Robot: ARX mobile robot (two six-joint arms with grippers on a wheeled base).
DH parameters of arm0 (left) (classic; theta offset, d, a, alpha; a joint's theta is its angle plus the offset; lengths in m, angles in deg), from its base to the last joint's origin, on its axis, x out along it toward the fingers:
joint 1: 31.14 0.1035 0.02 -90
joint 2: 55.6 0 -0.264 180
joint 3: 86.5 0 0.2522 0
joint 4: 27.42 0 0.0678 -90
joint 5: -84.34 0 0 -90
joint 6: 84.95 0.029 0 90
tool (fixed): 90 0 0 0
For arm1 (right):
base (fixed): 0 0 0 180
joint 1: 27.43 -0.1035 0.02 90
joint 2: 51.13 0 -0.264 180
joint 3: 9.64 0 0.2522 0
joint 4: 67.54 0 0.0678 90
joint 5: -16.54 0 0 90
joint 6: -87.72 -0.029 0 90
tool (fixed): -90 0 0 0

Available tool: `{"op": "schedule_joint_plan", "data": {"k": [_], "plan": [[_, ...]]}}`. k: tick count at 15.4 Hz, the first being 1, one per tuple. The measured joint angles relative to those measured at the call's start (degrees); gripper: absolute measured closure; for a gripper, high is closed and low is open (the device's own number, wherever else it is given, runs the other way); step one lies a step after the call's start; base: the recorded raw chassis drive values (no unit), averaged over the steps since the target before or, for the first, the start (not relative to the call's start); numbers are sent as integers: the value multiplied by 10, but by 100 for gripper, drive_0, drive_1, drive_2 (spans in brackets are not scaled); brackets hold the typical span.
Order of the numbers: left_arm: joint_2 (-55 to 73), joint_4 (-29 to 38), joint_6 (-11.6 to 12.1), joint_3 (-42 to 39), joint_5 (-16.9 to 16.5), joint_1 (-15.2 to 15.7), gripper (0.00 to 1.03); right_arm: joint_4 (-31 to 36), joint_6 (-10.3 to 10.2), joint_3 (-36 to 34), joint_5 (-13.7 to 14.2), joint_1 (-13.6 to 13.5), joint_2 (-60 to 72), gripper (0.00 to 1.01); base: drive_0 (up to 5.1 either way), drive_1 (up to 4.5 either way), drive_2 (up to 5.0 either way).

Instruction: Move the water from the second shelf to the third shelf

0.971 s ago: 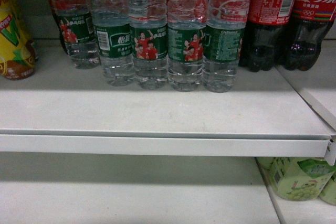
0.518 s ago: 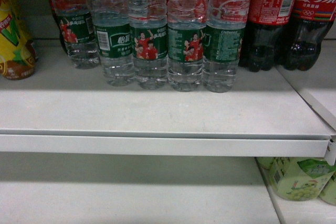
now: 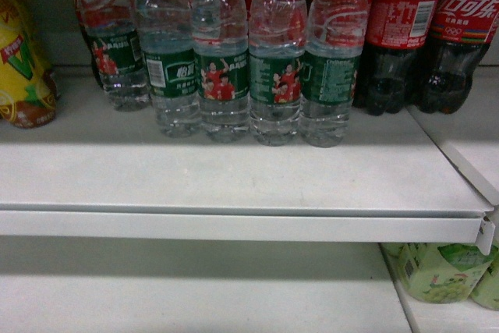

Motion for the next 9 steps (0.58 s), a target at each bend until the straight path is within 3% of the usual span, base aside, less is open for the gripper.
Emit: {"op": "schedule_joint_plan", "data": {"k": [9], "plan": [[0, 3, 0, 0, 1, 0, 5, 2, 4, 0, 0, 0, 0, 62, 0, 0, 0]]}}
